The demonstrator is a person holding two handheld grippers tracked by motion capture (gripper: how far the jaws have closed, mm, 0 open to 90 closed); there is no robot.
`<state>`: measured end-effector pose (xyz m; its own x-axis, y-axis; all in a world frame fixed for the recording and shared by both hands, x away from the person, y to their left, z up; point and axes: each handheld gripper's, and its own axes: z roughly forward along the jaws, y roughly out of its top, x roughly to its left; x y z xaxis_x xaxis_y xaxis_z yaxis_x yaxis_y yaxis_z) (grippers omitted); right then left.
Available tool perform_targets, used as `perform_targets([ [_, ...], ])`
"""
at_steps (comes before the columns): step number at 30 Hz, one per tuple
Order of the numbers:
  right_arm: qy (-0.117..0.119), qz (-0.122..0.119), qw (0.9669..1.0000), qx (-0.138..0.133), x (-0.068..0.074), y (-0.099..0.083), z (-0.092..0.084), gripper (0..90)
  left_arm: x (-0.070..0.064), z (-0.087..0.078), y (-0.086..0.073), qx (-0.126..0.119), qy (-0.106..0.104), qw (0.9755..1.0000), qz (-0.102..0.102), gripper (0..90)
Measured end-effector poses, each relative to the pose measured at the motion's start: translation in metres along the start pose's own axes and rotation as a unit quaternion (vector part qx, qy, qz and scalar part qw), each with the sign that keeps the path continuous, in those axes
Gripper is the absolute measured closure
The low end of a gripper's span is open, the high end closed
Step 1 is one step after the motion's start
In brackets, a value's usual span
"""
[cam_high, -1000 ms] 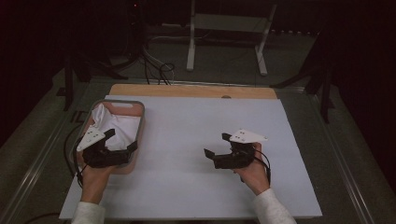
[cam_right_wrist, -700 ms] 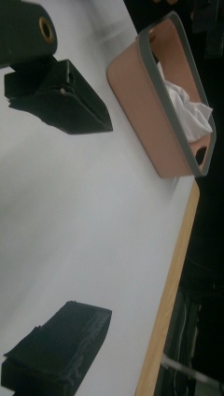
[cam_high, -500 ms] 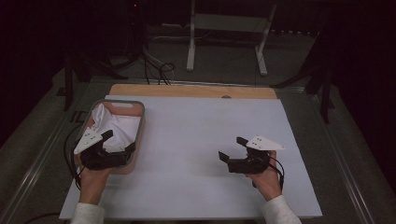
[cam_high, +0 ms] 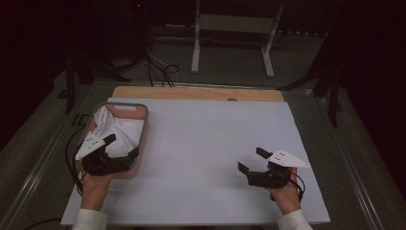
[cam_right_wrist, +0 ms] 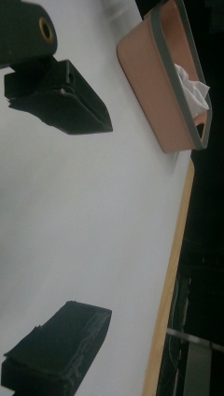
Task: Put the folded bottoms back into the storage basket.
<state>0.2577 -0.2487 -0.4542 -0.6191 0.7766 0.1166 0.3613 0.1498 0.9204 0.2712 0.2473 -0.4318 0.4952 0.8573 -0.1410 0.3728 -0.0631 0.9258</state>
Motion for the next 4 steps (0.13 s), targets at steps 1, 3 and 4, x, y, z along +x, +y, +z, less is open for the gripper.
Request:
perform_targets([
  [1, -0.001, 0.001, 1.0000, 0.000, -0.0010, -0.0017, -0.0012, 9.9, 0.0000, 0.0003, -0.0002, 0.000, 0.000, 1.0000, -0.001, 0.2],
  [3, -0.003, 0.002, 1.0000, 0.000, -0.0023, -0.0040, -0.0026, 9.9, -0.0007, 0.0011, -0.0001, 0.002, 0.001, 1.0000, 0.001, 0.2],
  [4, -0.003, 0.002, 1.0000, 0.000, -0.0023, -0.0040, -0.0026, 9.9, -0.0007, 0.0011, -0.0001, 0.002, 0.001, 1.0000, 0.001, 0.2],
])
